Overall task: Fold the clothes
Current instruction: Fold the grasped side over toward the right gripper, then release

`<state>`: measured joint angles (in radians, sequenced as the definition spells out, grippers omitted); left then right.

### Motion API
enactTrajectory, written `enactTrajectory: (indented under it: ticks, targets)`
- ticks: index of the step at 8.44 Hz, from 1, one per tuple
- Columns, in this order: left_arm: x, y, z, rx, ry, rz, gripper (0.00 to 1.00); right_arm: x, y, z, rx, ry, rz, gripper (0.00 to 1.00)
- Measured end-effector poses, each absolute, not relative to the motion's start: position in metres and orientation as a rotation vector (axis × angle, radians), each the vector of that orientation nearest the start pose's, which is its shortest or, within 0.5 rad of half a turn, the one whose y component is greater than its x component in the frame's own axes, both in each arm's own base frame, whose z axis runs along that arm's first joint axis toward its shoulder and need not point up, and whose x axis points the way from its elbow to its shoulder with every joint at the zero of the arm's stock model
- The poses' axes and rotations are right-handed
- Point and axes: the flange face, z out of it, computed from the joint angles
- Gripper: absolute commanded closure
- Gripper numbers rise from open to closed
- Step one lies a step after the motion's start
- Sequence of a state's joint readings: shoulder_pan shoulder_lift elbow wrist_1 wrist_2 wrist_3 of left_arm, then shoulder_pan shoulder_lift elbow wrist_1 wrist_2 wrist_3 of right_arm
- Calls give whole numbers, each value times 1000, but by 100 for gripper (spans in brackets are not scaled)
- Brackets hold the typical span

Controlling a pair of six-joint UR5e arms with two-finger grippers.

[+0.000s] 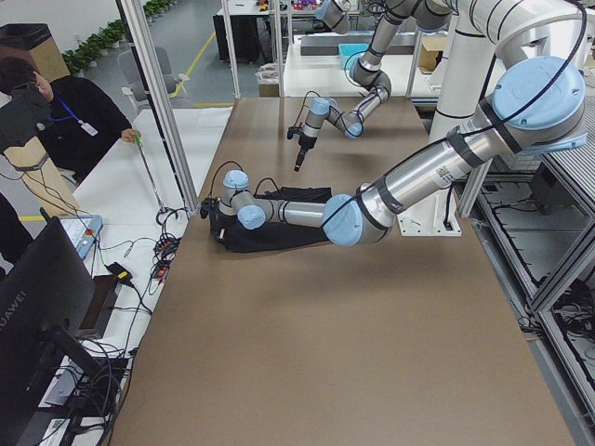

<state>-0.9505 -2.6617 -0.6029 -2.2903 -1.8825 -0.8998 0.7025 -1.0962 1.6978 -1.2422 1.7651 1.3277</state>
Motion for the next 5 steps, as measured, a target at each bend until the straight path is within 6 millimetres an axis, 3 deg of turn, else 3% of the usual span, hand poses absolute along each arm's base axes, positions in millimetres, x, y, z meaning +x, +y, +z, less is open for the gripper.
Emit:
enactTrajectory:
  ticks: [1,3,5]
  targets:
    - [429,-796,302,425,787,-120,5,-433,-505,297,257,-915,328,6]
    - [379,-801,310,430,830,-120,5,-447,-493,296,236,-923,349,8]
    - [347,-786,329,431,870,-108,5,-463,-479,295,177,-940,446,10]
